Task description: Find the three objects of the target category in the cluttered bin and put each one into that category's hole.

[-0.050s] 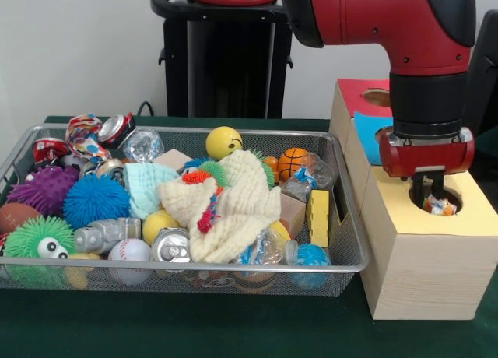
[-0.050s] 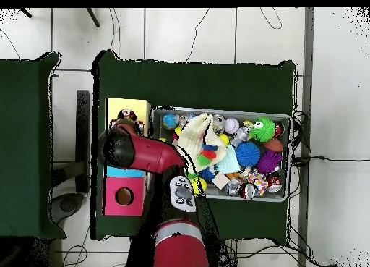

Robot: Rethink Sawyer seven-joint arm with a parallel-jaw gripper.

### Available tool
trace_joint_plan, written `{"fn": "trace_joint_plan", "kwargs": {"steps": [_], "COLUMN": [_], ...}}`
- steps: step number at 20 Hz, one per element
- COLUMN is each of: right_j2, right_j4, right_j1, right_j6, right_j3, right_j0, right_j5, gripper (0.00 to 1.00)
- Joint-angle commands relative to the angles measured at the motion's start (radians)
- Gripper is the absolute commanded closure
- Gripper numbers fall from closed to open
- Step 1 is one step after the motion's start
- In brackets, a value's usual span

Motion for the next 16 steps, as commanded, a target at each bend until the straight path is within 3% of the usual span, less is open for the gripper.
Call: {"fn": "trace_joint_plan", "kwargs": {"steps": [1, 9, 13, 14, 16], "right_j2": [0.092, 0.093, 0.046, 0.030, 0.015], "right_j4": [-0.011, 0.009, 0.043, 0.047, 0.053], "right_j1": [0.075, 0.087, 0.083, 0.083, 0.084], "right_j6": [0.239, 0.258, 0.262, 0.258, 0.256], "right_j3": [0.086, 0.069, 0.054, 0.047, 0.041], "right_j0": [-0.043, -0.040, -0.003, 0.008, 0.018], "right_j5": [-0.056, -0.096, -0.054, -0.042, -0.029], "gripper": [1.00, 1.00, 1.00, 0.00, 0.00]}}
